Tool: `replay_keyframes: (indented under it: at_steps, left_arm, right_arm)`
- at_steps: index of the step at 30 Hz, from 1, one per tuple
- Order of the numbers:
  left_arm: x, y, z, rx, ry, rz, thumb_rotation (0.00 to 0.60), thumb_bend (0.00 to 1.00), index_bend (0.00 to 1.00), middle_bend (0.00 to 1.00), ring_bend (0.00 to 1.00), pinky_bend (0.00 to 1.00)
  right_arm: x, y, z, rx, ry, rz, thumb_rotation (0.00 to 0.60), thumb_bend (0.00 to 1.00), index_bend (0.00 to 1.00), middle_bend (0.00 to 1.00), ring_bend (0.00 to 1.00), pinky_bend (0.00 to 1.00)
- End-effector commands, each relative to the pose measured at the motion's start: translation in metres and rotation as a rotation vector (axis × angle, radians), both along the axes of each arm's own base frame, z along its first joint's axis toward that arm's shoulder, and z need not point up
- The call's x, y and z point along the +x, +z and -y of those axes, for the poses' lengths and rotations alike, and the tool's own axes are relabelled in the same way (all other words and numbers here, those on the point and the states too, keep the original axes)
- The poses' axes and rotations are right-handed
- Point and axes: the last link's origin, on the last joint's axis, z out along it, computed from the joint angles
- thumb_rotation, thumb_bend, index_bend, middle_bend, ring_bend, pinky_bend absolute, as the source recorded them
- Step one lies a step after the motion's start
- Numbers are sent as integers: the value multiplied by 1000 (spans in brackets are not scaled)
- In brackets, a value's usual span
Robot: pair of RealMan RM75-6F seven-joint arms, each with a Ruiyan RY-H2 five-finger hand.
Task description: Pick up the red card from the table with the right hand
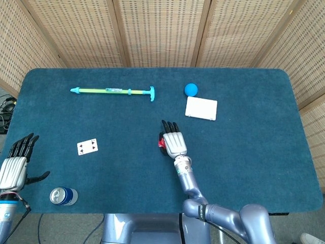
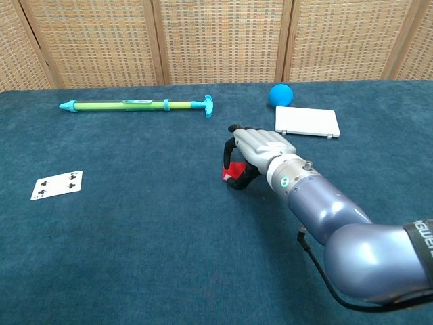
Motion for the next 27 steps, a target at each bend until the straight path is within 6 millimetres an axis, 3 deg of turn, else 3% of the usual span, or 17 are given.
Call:
replay_keyframes:
  at_steps: [1, 14, 27]
  left_arm:
    - [0, 0, 0, 0, -2, 0, 600, 117, 0, 0, 0, 45]
    - [0, 0, 0, -1, -1, 3, 600, 117, 0, 0, 0, 45]
    - [1, 0, 0, -2, -3, 2, 600, 117, 0, 0, 0, 45]
  right_arm:
    - [0, 0, 0, 1, -2, -1, 600, 452, 510, 71, 0, 0]
    - [0, 0, 0, 15, -5, -6, 600, 448, 585, 146, 0, 0]
    - [0, 0, -1, 30, -4, -3, 600, 553, 612, 153, 0, 0]
